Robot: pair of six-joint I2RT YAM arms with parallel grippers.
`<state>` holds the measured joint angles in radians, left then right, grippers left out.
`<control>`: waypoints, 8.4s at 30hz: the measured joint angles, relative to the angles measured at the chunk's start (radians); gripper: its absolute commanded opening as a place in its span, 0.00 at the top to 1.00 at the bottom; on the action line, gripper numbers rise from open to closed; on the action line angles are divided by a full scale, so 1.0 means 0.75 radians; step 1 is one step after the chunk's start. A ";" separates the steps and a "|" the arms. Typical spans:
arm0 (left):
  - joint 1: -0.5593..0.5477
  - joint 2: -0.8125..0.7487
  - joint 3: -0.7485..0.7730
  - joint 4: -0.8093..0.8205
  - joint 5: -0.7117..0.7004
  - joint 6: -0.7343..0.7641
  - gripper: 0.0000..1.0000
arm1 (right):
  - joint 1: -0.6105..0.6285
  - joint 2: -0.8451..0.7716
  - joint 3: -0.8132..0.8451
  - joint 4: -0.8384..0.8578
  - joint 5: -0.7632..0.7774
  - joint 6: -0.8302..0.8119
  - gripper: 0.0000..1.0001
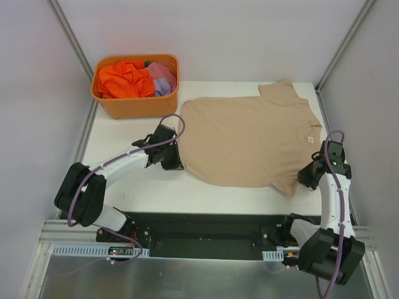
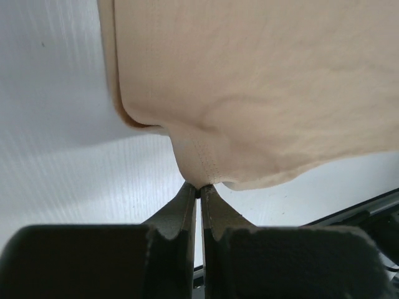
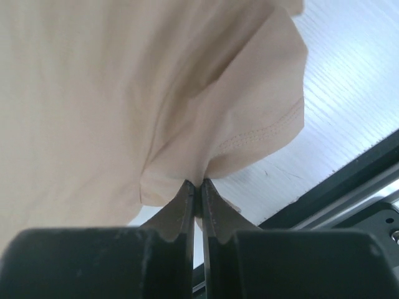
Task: Fold and stack the t-shirts
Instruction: Grap the side of the flattened tshirt closest away from the robot with both arms, then fold the flattened tshirt in 1/3 of the way, then grap the side of the flattened tshirt furthest away from the robot with both arms
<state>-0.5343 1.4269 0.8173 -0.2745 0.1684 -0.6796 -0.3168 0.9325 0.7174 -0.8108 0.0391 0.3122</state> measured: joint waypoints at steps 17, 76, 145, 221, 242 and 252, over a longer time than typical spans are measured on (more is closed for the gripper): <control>0.153 0.289 0.319 -0.001 0.020 0.038 1.00 | 0.129 0.597 0.464 0.149 0.003 0.017 0.96; 0.173 0.578 0.464 0.108 0.199 0.077 0.01 | 0.204 1.069 0.485 0.446 -0.165 -0.177 0.04; 0.376 0.641 0.859 -0.325 -0.281 0.162 0.30 | 0.366 1.013 0.926 0.408 -0.358 -0.421 0.04; 0.144 0.523 0.541 -0.230 -0.197 0.072 0.66 | 0.393 0.761 0.613 0.422 -0.352 -0.476 0.04; 0.144 0.563 0.545 -0.223 -0.192 0.066 1.00 | 0.393 0.762 0.613 0.408 -0.340 -0.492 0.04; 0.172 0.508 0.646 -0.233 -0.382 0.201 1.00 | 0.393 0.818 0.655 0.416 -0.349 -0.497 0.05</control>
<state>-0.4053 1.8076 1.3018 -0.4496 -0.1181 -0.5289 -0.0223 1.5463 1.2083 -0.4992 -0.2230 -0.0608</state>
